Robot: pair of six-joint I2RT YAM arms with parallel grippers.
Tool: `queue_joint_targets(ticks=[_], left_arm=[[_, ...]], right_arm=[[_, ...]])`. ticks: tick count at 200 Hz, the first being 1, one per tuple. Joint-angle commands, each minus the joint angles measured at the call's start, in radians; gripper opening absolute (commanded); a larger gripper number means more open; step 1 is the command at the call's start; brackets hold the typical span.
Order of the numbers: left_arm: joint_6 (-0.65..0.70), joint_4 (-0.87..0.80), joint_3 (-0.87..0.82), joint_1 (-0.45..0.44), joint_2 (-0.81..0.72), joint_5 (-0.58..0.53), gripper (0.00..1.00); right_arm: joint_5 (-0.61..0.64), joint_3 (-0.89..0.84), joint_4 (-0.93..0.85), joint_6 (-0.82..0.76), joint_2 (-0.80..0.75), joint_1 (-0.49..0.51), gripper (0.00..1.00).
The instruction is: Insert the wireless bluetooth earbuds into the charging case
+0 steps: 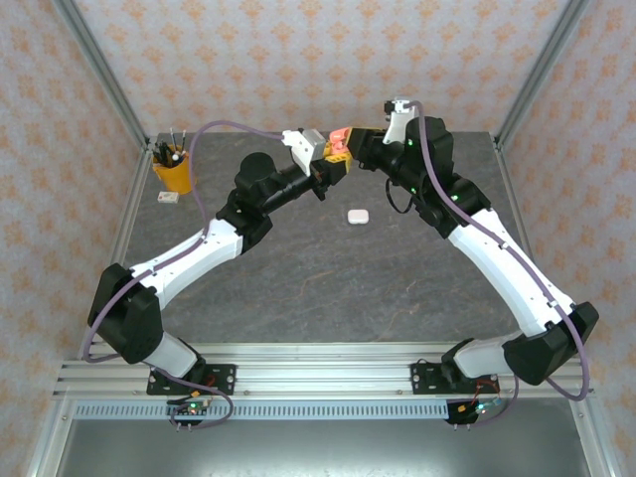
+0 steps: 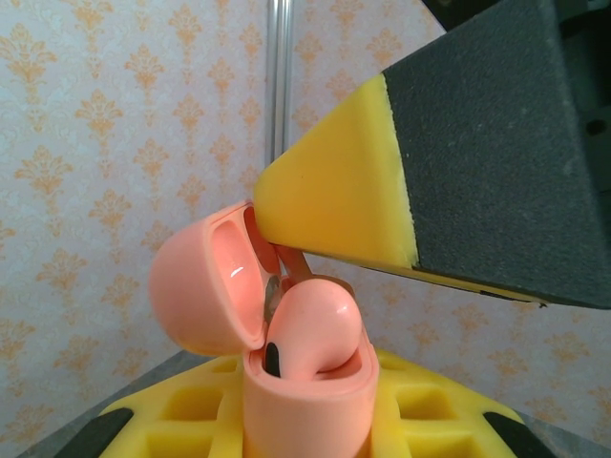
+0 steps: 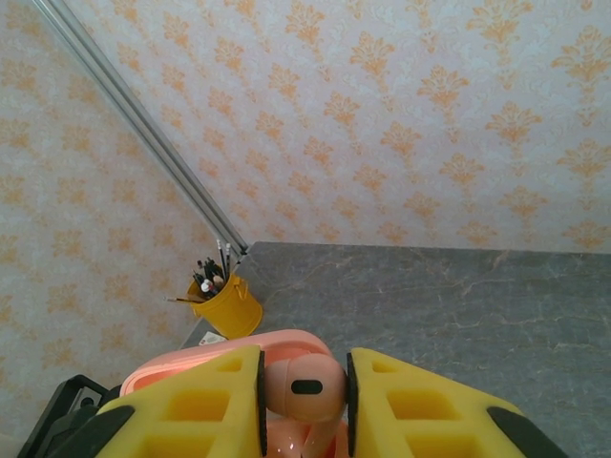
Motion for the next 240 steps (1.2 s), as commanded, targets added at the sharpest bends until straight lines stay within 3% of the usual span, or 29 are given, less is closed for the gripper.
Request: queue_joint_targets(ticks=[1,153,240], left_arm=[[-0.003,0.033,0.039,-0.012,0.000,0.022,0.00],[-0.006,0.029,0.060,-0.014,0.017,0.018,0.00],[-0.001,0.029,0.060,-0.014,0.021,0.016,0.00]], right_arm=[[-0.013,0.019,-0.013,-0.066,-0.003,-0.003,0.25],[-0.202,0.040,-0.105,-0.164,0.033,-0.003,0.24],[-0.183,0.050,-0.130,-0.166,0.059,-0.003,0.24]])
